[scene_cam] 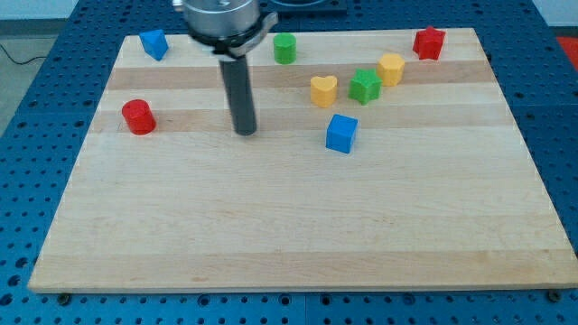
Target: Move the blue cube towards the right center
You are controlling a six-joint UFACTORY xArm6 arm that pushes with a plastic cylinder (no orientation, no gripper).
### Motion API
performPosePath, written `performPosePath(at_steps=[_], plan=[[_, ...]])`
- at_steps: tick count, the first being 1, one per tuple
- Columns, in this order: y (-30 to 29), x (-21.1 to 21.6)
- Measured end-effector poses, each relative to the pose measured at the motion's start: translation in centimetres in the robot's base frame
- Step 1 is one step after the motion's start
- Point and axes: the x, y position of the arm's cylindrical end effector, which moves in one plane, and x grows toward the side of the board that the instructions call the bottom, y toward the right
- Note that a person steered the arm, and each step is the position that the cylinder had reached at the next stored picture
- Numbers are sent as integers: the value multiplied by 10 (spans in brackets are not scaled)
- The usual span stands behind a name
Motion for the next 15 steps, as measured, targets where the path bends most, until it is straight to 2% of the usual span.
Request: performPosePath(at_steps=[1,4,6,8,9,10,11,12,13,15], plan=[[58,-3],[89,22],[139,25],[126,46],[159,57],[206,50],[223,44],[181,45],[162,23],[223,16]])
